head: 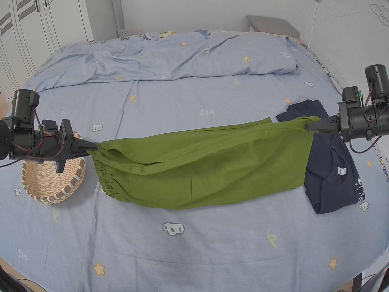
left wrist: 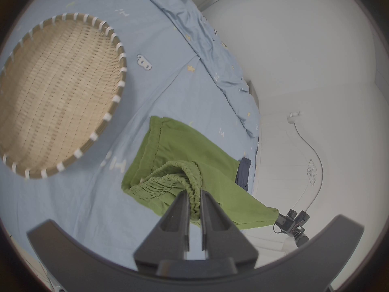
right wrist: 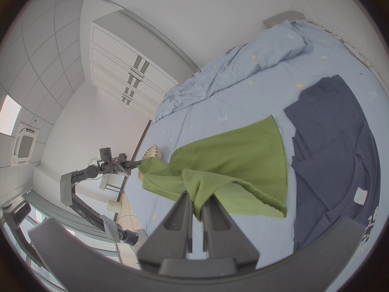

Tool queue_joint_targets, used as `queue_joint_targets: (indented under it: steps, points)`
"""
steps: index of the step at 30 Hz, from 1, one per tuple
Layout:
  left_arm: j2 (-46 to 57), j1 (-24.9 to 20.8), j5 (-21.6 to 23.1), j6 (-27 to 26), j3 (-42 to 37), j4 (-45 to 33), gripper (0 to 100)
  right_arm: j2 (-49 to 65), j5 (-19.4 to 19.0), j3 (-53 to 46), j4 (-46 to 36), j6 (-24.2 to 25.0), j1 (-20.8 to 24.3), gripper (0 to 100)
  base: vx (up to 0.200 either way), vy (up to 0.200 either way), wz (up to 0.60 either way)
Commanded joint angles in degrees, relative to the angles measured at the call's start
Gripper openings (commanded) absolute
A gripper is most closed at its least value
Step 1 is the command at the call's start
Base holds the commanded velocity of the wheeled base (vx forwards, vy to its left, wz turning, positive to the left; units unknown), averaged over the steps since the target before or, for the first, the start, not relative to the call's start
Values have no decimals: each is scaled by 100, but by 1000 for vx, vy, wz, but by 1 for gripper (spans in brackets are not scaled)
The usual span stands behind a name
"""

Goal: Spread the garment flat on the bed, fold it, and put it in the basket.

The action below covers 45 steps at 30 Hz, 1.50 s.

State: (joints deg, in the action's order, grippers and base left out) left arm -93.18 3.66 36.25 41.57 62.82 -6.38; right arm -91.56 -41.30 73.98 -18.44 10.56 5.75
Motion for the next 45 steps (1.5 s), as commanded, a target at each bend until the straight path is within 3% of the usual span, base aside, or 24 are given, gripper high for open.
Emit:
queue_joint_targets:
  steps: [1,12,25,45]
  points:
    - [-798,-49,-83,88,705,-30,0,-600,-45,600,8,78,154,0,0,0,0]
    - [-1545,-146,-233,88,1611,-13,0,-1197,-36,1259,16,43,128,0,0,0,0]
    - [-2274,-102,-312,62,2279,-30,0,-2111,8,1962,43,96,-356,0,0,0,0]
    - [-2468,-84,-488,62,2288,-66,0,-3104,17,2436,95,96,-356,0,0,0,0]
